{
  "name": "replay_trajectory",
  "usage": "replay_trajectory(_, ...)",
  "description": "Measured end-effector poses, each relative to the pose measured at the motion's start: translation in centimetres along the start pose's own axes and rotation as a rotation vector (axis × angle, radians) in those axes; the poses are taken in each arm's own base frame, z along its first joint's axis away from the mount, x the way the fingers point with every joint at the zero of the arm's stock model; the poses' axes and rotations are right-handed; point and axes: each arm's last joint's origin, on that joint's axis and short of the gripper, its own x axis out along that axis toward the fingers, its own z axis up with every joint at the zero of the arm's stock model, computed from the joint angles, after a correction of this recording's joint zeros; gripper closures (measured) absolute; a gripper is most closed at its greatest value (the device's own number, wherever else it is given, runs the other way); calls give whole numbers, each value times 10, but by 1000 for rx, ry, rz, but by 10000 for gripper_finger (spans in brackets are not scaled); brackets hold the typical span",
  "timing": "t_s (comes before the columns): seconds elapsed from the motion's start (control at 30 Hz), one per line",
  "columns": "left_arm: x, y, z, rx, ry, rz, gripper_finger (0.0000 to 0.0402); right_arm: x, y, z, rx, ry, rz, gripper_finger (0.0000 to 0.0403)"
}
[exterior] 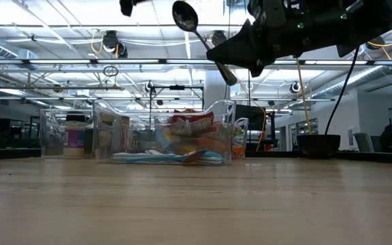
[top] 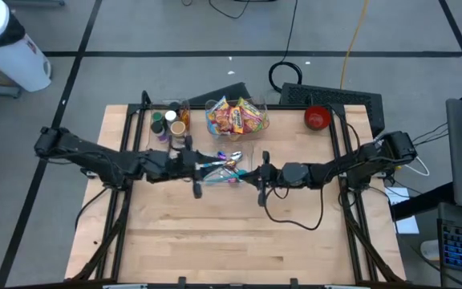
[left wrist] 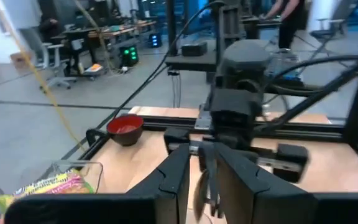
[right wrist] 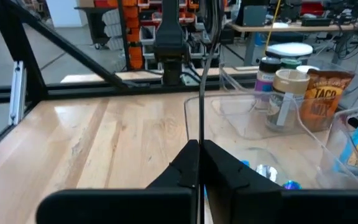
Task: Pick & Place Food Item
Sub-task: Put the black spoon into the bottom transparent bin, then return to Home Position
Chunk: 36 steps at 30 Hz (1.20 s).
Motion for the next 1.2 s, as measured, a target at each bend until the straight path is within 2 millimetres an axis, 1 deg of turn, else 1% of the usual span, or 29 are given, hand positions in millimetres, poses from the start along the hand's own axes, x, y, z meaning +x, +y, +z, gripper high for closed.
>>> replay_trajectory(0.17, -23, 3, 11, 33, -10, -37, 325, 3, -12, 2, 5, -11, -38, 402)
replay_trajectory(0.27, -37, 8, 12, 22, -35, -17, 329, 7, -25, 4, 13, 12, -15, 402)
replay_trajectory(0.4, -48, 13, 0, -5, -40, 17, 338, 20, -41, 9, 46, 79, 19, 402)
replay_trajectory(0.47, -51, 16, -9, -29, -53, 39, 343, 26, -45, 6, 35, 136, 15, 402)
replay_trajectory(0.53, -55, 18, -18, -45, -65, 52, 348, 34, -48, 3, 23, 156, 12, 402)
replay_trajectory(0.67, -60, 21, -29, -79, -84, 65, 356, 48, -55, -12, 18, 209, -8, 402)
replay_trajectory(0.73, -62, 22, -30, -94, -98, 70, 359, 52, -57, -22, 17, 246, -21, 396)
replay_trajectory(0.83, -63, 23, -31, -101, -96, 76, 361, 55, -60, -30, 19, 264, -29, 364)
replay_trajectory(1.0, -63, 23, -31, -103, -94, 75, 362, 55, -61, -28, 62, 259, -40, 275)
replay_trajectory(1.1, -63, 22, -31, -104, -89, 72, 362, 49, -61, -19, 76, 256, -38, 230)
replay_trajectory(1.2, -71, 23, -27, -126, -107, 52, 362, 35, -60, 2, 67, 253, -36, 200)
